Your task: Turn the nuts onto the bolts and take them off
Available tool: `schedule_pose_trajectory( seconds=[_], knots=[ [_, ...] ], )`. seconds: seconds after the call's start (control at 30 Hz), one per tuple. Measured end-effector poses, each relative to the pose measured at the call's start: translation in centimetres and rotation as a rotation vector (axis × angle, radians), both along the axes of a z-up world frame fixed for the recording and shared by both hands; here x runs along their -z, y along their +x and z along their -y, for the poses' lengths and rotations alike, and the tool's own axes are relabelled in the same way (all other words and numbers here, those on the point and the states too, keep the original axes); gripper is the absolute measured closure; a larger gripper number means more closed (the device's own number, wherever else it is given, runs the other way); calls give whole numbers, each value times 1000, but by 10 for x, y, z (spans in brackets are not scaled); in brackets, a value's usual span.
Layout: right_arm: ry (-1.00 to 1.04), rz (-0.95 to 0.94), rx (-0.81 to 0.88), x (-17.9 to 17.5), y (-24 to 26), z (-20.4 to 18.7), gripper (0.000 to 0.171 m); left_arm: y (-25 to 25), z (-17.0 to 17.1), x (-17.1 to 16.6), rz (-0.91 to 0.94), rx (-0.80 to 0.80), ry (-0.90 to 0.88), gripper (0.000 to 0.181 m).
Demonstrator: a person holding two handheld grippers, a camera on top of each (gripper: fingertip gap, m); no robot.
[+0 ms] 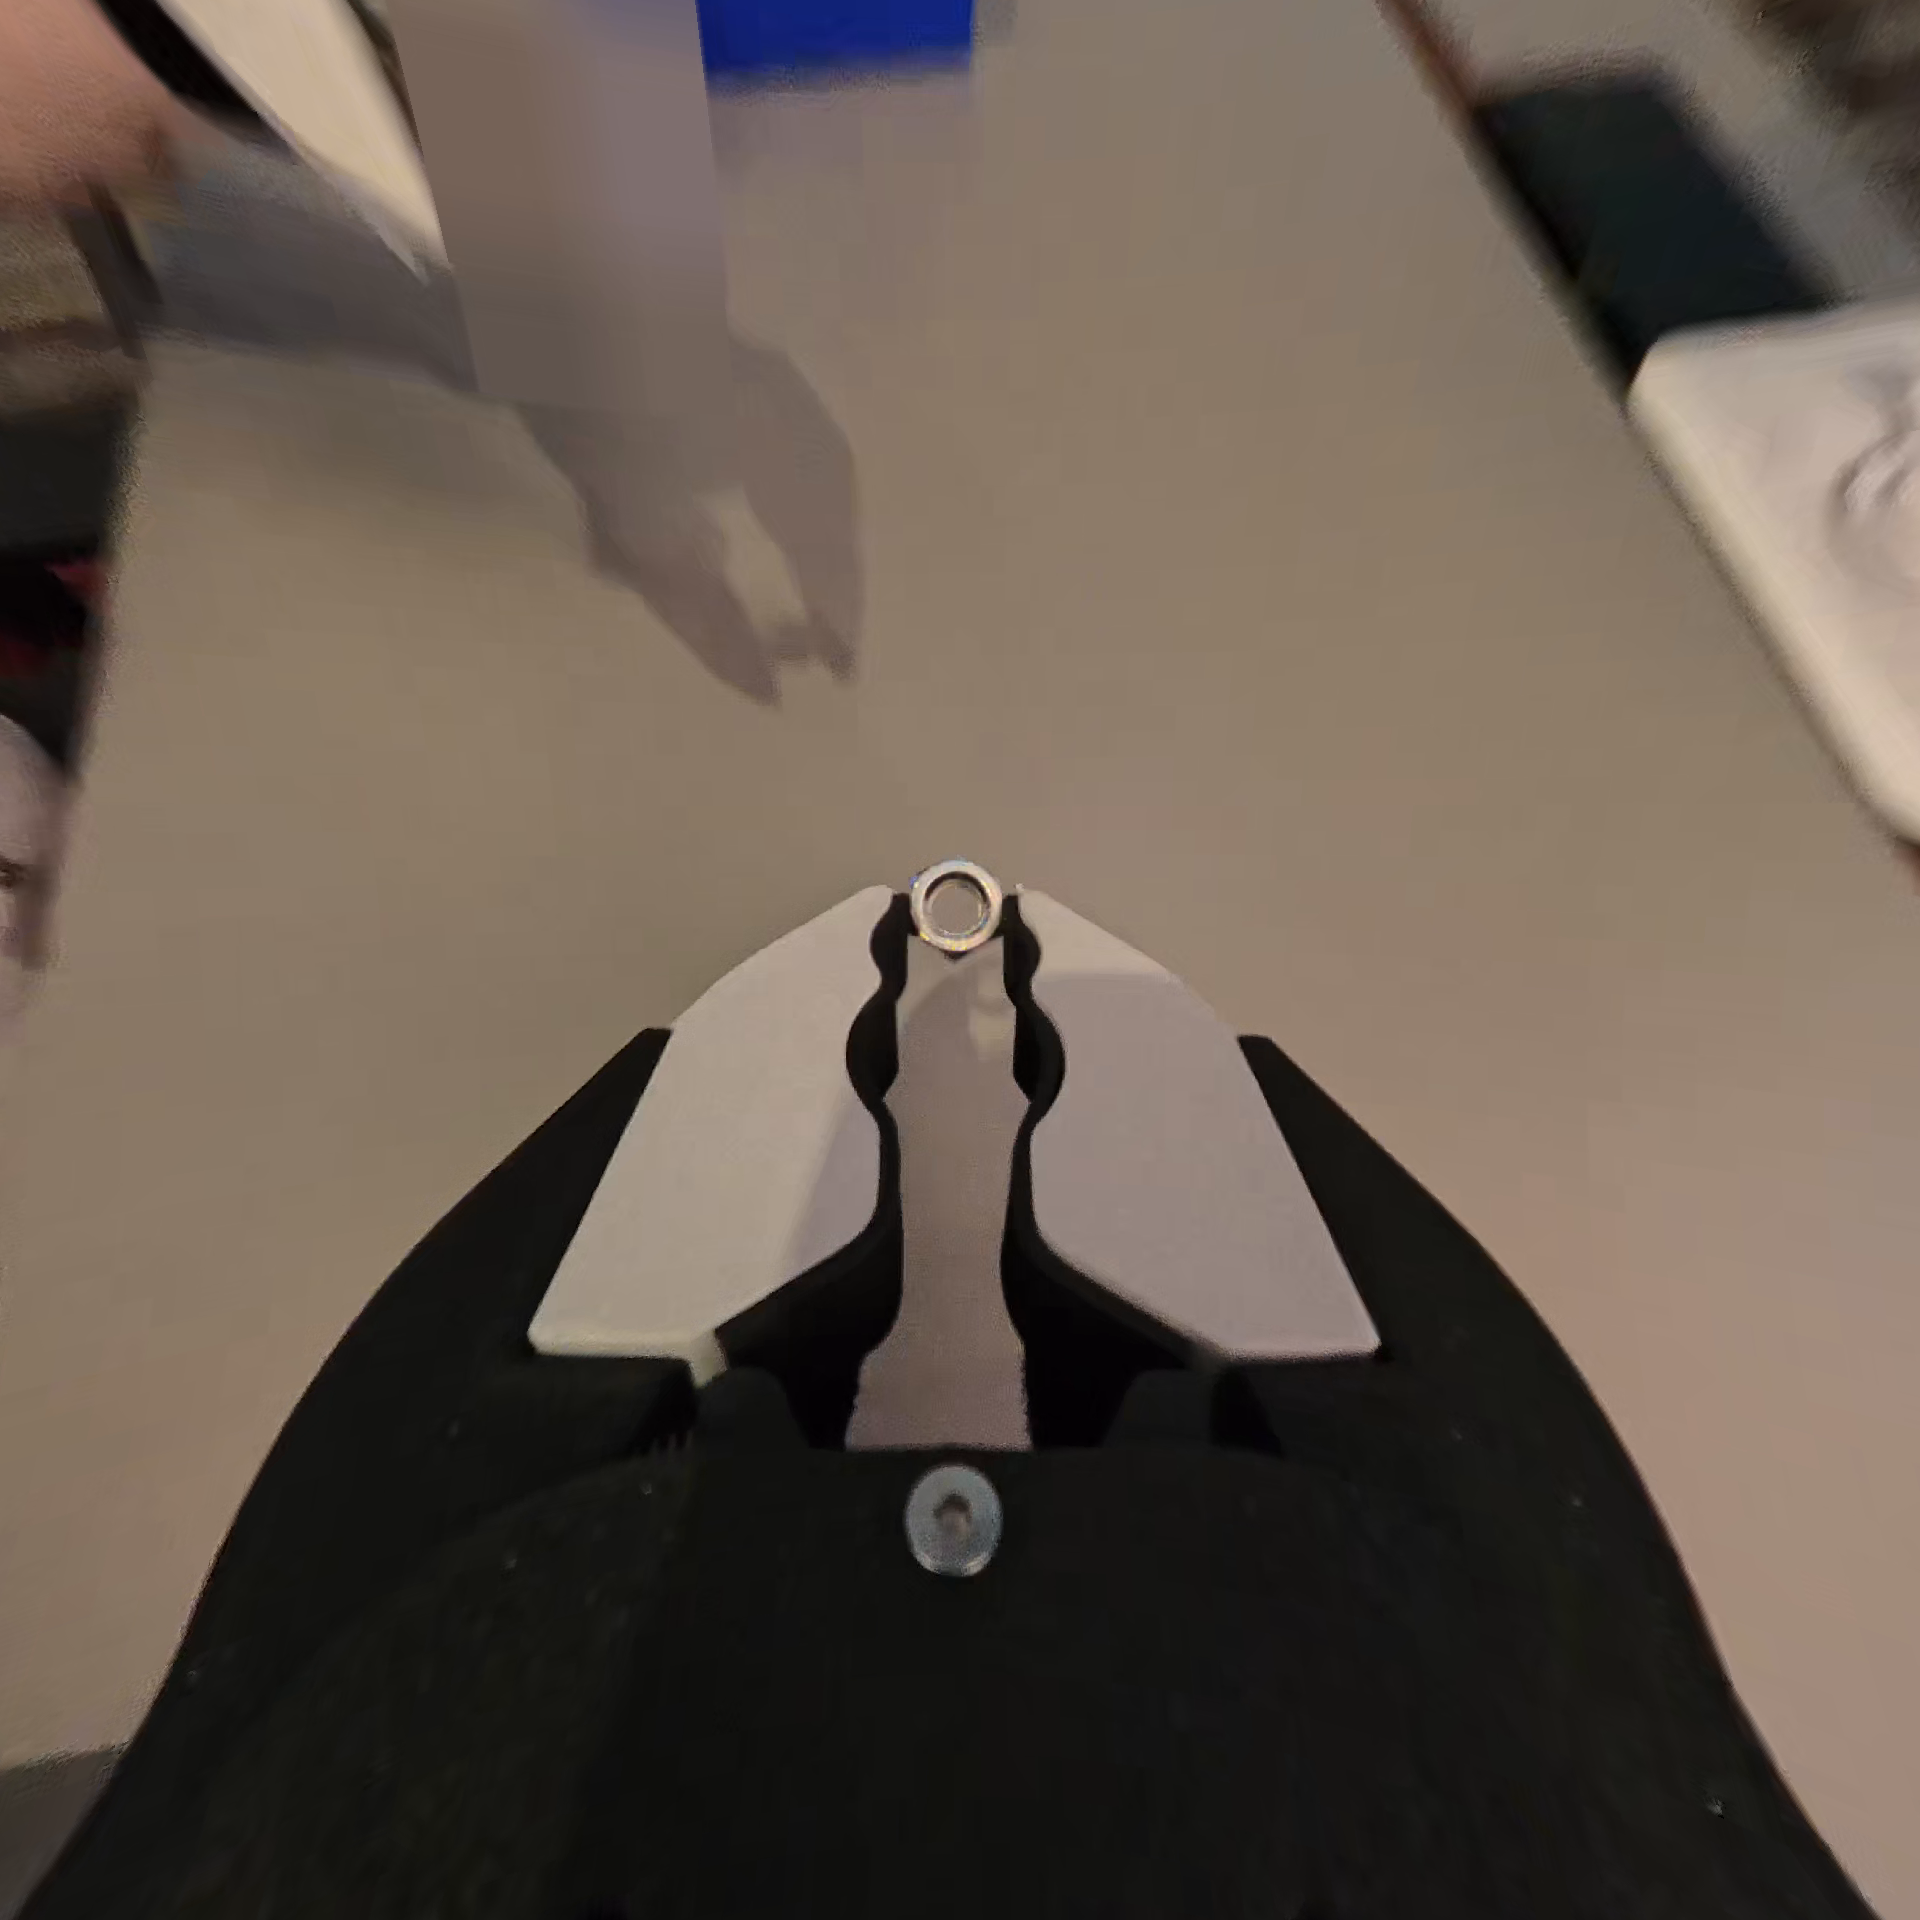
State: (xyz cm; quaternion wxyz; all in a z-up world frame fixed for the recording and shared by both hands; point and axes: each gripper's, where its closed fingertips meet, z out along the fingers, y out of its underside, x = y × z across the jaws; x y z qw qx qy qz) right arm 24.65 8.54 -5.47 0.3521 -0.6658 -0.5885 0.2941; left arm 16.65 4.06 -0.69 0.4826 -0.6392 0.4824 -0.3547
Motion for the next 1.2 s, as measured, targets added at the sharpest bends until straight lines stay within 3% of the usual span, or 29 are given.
schedule_pose_trajectory(
  seconds=[0.13,0.23,0.37,0.53,0.77,1.2],
  knots=[
    [108,-100,-120,-108,-24,27,155,14,-17,-16,36,86,-55,163],
    [140,-42,-205,-138,-44,40,154,16,-31,-15,-27,76,-71,163],
    [146,46,-217,-136,-63,30,154,8,-48,-21,-50,-36,-57,163],
    [130,24,-200,-126,-74,18,154,-17,-67,-26,-135,-253,61,163],
    [135,21,-198,-125,-90,16,154,-37,-74,-34,-147,-406,114,163],
    [209,33,-290,-148,-123,30,154,-33,-59,-44,-151,-384,178,163]
  ],
)
